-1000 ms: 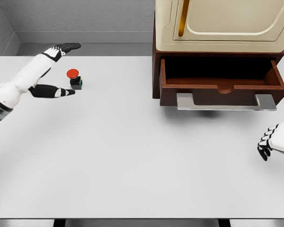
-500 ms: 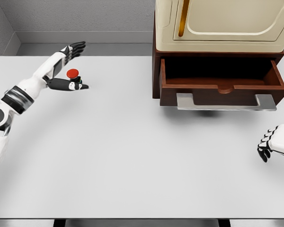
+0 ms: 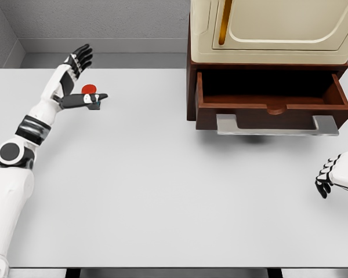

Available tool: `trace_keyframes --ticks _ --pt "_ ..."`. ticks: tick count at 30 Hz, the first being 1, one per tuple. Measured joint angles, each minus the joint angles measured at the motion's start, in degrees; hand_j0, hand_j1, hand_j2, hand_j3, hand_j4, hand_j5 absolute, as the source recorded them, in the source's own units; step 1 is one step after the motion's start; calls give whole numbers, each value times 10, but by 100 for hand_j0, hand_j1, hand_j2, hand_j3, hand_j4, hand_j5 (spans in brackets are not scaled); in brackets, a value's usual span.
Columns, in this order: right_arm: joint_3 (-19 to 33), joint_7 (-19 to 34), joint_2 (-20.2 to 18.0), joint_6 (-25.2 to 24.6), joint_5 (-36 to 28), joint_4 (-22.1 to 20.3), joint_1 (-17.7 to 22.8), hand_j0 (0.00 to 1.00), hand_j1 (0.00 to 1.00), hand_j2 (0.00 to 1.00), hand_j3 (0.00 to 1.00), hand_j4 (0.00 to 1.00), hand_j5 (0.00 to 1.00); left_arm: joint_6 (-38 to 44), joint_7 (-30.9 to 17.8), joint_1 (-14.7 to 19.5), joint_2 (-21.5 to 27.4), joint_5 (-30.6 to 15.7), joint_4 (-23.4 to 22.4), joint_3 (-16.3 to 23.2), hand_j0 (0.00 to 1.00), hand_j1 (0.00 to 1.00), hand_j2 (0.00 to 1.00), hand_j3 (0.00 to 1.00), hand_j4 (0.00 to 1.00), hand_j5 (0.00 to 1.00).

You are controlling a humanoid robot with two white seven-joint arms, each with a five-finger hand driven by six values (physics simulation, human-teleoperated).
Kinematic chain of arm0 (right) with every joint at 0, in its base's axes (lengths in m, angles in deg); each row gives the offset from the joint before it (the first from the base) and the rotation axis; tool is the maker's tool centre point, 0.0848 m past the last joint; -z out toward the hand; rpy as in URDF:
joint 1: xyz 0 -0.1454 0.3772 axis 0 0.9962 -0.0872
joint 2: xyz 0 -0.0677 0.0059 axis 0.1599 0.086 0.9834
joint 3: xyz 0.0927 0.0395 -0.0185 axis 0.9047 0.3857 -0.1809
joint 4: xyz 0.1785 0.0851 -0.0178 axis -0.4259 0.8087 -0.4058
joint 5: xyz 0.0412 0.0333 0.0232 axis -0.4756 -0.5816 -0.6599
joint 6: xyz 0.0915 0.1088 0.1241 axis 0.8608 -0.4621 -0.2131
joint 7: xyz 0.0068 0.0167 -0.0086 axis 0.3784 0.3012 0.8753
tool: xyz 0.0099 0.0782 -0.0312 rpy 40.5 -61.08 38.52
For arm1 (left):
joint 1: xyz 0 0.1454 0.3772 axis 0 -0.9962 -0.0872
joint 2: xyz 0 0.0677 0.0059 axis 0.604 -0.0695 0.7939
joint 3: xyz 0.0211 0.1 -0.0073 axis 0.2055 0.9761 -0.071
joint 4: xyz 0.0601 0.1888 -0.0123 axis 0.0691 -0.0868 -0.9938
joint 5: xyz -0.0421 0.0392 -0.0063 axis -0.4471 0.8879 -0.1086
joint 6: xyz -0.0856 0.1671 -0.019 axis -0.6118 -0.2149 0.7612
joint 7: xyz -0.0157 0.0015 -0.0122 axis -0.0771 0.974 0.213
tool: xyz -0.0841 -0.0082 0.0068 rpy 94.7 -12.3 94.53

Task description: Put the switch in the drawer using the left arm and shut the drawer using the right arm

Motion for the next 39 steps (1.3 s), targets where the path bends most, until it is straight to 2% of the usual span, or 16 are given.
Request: trace_keyframes --ticks 8,12,20,25,33,39 --pt "-1 -2 0 0 0 0 3 25 25 25 25 25 25 0 0 34 -6 1 -82 -2 100 100 100 100 100 100" --pt "-1 -3 0 0 0 0 6 25 25 25 25 25 25 14 0 36 -4 2 -100 -2 100 100 100 100 100 100" --pt "-1 -3 0 0 0 0 3 25 25 25 25 25 25 28 0 61 -3 4 -157 -2 100 100 100 100 100 100" --pt "-1 -2 0 0 0 0 3 25 25 25 25 25 25 30 0 61 -3 6 -171 -2 100 100 100 100 100 100" --pt "0 1 2 0 -4 0 -5 25 25 25 25 25 25 30 2 75 -12 34 -208 0 100 100 100 100 100 100" --pt "1 1 3 0 -5 0 -6 25 25 25 25 25 25 31 2 78 -15 52 -216 1 100 100 100 100 100 100"
